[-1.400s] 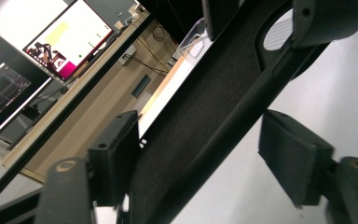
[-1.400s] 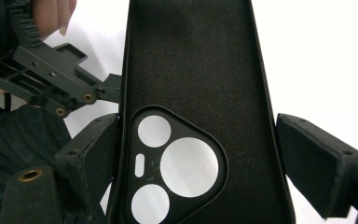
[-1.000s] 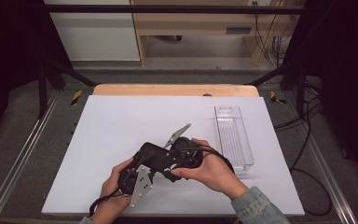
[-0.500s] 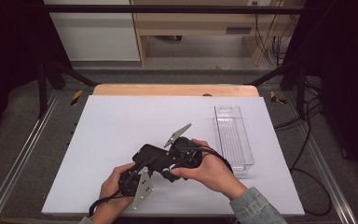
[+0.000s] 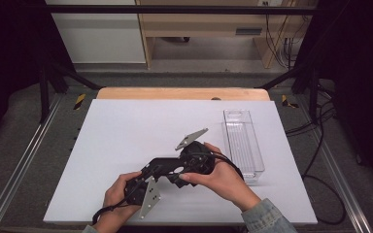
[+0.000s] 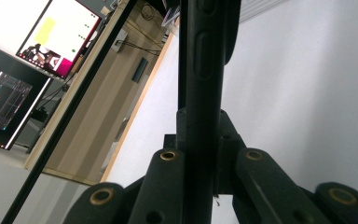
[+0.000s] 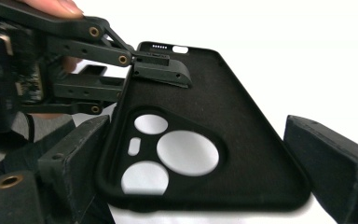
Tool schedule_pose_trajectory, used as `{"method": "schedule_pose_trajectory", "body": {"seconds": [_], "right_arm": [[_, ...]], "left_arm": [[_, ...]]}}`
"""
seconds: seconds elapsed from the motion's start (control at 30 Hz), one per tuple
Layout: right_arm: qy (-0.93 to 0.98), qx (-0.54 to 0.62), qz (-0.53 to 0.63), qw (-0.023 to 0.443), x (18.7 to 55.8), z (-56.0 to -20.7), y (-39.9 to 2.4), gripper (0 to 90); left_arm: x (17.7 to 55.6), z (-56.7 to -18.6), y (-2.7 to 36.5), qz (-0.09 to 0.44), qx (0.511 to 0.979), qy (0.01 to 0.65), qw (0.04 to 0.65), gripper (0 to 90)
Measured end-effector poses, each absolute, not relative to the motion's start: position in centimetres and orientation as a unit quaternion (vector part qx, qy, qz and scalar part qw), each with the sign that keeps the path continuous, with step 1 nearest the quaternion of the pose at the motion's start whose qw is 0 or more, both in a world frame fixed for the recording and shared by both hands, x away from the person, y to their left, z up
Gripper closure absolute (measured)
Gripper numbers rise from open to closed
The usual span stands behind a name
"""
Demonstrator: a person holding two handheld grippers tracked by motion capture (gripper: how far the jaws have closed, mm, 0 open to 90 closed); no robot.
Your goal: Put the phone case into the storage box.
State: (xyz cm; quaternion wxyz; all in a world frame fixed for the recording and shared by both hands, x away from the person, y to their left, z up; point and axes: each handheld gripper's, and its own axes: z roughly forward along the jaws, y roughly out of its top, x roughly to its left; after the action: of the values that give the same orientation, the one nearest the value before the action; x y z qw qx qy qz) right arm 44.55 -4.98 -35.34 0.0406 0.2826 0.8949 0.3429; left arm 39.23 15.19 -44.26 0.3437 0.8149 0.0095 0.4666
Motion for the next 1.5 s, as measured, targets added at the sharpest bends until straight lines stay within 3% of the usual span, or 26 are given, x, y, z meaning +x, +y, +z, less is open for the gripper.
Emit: {"method": "schedule_pose_trajectory", "body": {"seconds": [0.4, 0.9, 1.5], "right_arm": [[0.870, 0.295, 0.385, 0.087, 43.7, -34.3, -7.2, 7.3], [0.839, 0.344, 0.393, 0.154, 44.4, -37.1, -7.5, 7.8], [0.788, 0.374, 0.455, 0.181, 44.0, -38.5, -8.7, 5.6]], "left_arm": [[40.6, -44.5, 17.6, 0.470, 0.811, 0.061, 0.344, 84.6], [40.9, -44.3, 18.2, 0.461, 0.801, 0.096, 0.368, 84.6], [41.0, -43.6, 18.8, 0.454, 0.788, 0.119, 0.399, 84.6]]}}
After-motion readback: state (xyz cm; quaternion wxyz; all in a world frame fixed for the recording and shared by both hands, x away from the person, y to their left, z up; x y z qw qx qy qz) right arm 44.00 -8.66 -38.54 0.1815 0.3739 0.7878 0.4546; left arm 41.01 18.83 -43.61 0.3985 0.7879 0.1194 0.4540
